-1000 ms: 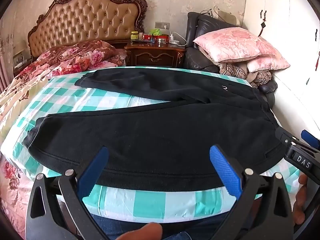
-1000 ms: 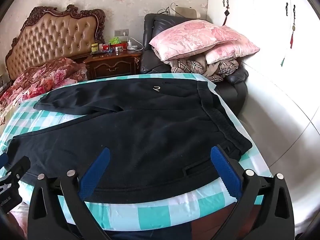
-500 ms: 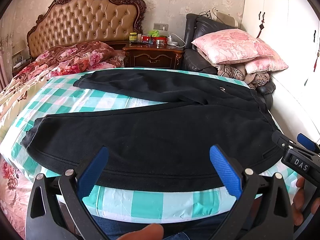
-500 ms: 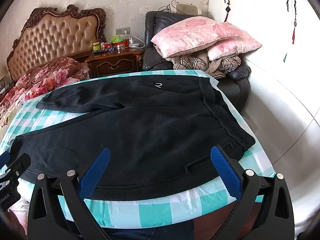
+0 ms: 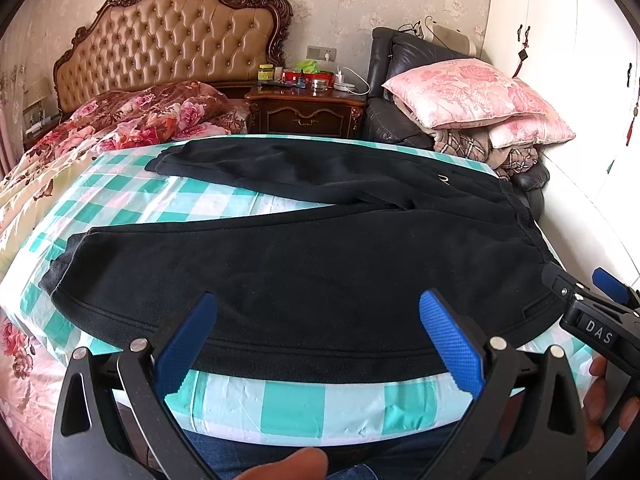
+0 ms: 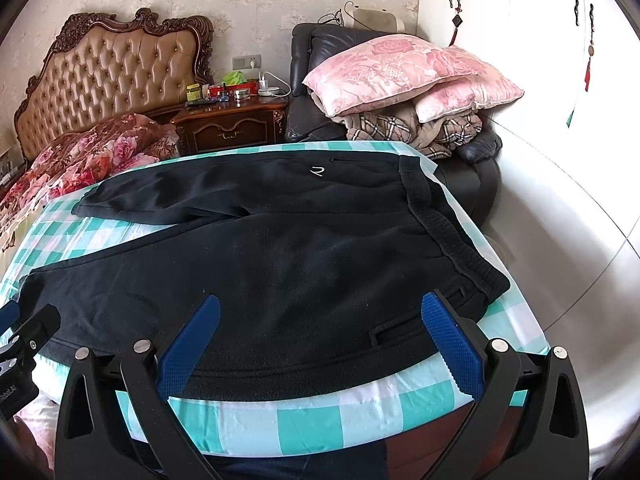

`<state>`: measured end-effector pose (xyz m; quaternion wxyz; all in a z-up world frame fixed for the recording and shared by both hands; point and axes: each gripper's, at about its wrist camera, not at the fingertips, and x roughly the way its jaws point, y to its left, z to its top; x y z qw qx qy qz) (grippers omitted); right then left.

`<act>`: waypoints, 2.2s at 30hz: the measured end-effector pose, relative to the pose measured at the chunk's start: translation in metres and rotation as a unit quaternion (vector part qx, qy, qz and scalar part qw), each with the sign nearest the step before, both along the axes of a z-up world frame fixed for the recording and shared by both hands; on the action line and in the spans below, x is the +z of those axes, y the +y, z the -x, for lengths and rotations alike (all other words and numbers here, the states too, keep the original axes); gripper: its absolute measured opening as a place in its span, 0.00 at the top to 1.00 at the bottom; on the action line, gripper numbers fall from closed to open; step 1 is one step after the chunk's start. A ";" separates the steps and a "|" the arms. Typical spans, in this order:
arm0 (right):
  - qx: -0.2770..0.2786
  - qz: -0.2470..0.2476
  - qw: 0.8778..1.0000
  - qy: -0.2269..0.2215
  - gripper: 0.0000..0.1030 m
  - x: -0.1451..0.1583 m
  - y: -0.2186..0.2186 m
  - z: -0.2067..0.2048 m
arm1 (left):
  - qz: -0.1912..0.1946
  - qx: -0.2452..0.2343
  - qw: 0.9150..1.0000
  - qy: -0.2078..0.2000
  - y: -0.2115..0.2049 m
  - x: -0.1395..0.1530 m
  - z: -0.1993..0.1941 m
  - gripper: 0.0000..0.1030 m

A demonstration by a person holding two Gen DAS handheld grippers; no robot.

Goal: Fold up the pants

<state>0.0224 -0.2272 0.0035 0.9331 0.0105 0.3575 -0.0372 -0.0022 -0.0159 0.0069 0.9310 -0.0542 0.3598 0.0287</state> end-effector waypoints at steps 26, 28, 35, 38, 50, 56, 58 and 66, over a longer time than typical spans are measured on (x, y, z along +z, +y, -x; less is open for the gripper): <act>-0.002 0.002 1.000 0.000 0.05 -0.001 0.000 0.000 | 0.003 0.000 1.000 0.000 0.001 0.000 0.001 0.01; -0.002 0.002 1.000 0.000 0.05 -0.001 0.000 0.000 | 0.003 0.000 1.000 0.001 0.001 0.000 0.001 0.01; -0.002 0.002 1.000 0.002 0.05 -0.002 -0.001 -0.001 | 0.003 0.000 1.000 0.001 0.001 -0.001 0.001 0.01; -0.002 0.002 1.000 0.001 0.05 -0.002 -0.001 0.000 | 0.004 0.000 1.000 0.001 0.003 -0.001 0.000 0.01; -0.002 0.002 1.000 0.003 0.05 -0.004 -0.001 0.000 | 0.005 -0.001 1.000 0.002 0.005 -0.002 0.001 0.01; -0.002 -0.016 1.000 0.018 0.05 -0.015 -0.022 -0.012 | 0.011 0.000 1.000 0.008 0.005 -0.004 0.002 0.01; -0.003 -0.040 0.999 0.022 0.05 -0.011 -0.044 -0.031 | 0.017 0.001 1.000 0.012 0.007 -0.006 0.001 0.01; 0.005 -0.050 0.994 0.093 0.05 -0.015 -0.172 -0.223 | 0.029 0.003 0.999 0.032 0.022 -0.030 -0.012 0.01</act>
